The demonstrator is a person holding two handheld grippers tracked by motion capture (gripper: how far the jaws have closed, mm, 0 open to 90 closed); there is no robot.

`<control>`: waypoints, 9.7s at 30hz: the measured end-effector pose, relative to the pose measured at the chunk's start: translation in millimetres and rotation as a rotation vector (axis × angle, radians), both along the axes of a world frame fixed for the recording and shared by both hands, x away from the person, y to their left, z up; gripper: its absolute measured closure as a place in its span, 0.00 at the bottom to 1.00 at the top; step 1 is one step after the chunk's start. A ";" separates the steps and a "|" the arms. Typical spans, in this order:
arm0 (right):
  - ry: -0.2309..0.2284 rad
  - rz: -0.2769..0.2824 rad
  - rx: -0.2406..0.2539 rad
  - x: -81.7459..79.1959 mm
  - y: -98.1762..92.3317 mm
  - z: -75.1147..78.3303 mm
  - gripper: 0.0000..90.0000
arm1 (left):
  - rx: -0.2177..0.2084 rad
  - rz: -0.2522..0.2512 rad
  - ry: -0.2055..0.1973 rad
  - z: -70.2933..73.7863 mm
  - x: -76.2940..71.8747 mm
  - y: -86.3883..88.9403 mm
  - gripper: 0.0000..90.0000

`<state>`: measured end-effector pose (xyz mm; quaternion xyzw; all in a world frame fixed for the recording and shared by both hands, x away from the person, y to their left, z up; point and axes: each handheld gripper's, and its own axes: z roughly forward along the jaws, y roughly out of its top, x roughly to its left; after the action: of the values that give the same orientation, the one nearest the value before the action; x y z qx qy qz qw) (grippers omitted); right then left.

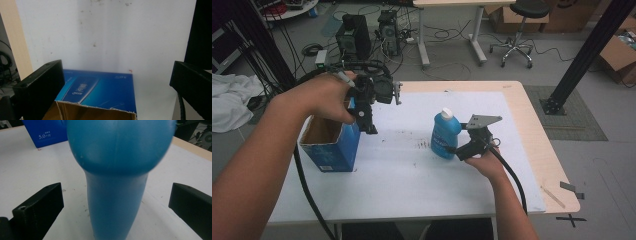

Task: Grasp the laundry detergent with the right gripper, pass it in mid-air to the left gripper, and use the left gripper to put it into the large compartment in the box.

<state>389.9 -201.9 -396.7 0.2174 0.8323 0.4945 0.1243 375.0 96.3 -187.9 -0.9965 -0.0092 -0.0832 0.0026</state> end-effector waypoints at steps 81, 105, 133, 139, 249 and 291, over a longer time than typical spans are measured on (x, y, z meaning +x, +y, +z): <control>-0.081 -0.048 0.084 4.5 23.5 -27.8 0.40 | 0.006 0.016 -0.003 -9.0 1.2 4.7 0.00; -0.097 -0.010 0.058 -0.7 21.2 -19.8 0.51 | 0.001 0.005 -0.003 -9.2 1.1 2.9 0.00; -0.072 0.383 0.023 -33.2 67.9 25.8 0.50 | 0.027 -0.065 0.035 -14.6 -17.3 -32.4 0.00; -0.072 0.421 0.030 -36.2 84.8 23.9 0.50 | 0.028 -0.076 0.036 -17.1 -20.2 -36.0 0.00; -0.094 0.531 0.058 -48.6 162.8 14.3 0.50 | 0.102 -0.022 0.062 -67.5 -47.6 -39.4 0.44; -0.049 0.475 -0.135 -38.5 110.0 58.1 0.00 | 0.123 0.155 0.078 -17.9 -30.6 -16.4 0.44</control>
<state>351.4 -91.8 -338.6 -0.0051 0.8880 0.4581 0.0390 344.4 79.9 -205.8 -0.9932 -0.0812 -0.0442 0.0706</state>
